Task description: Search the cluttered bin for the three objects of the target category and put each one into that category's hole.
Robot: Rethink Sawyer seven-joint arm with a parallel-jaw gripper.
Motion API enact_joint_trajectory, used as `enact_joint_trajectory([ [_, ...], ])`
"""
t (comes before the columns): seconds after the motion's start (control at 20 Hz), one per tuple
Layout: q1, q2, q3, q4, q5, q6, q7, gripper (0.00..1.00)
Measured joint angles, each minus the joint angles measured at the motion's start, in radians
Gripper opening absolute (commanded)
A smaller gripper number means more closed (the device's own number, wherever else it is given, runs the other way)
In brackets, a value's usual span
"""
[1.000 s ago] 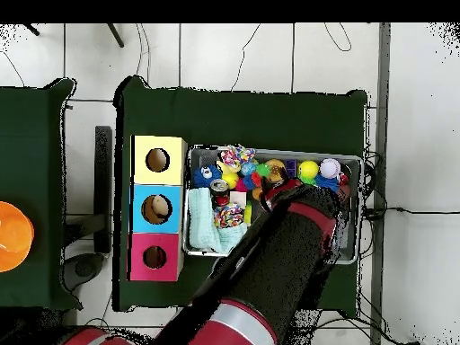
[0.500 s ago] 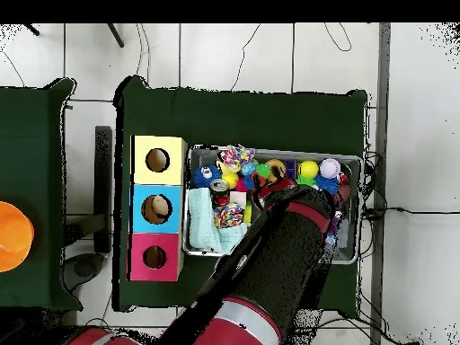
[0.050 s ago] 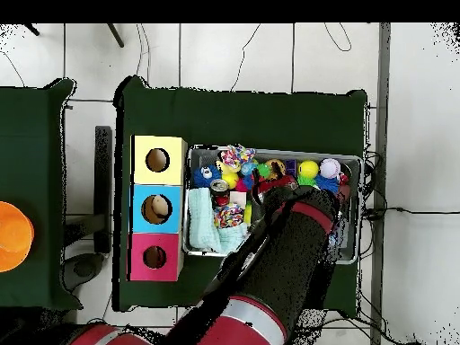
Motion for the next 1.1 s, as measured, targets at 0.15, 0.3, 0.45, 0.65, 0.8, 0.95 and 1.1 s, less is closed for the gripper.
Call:
enact_joint_trajectory([
  [0.15,-0.003,0.008,0.0,0.0,0.016,0.0,-0.002,1.0],
  [0.3,-0.003,0.023,0.0,0.0,0.025,0.0,-0.003,1.0],
  [0.45,-0.003,0.034,0.0,0.0,0.025,0.0,-0.003,1.0],
  [0.65,-0.003,0.053,0.0,0.0,0.025,0.0,-0.003,1.0],
  [0.8,-0.001,0.066,0.0,0.0,0.026,0.0,-0.003,1.0],
  [0.95,0.006,0.081,0.0,0.0,0.025,0.0,-0.003,1.0],
  [1.1,0.021,0.097,0.0,0.0,0.018,0.0,-0.003,1.0],
])
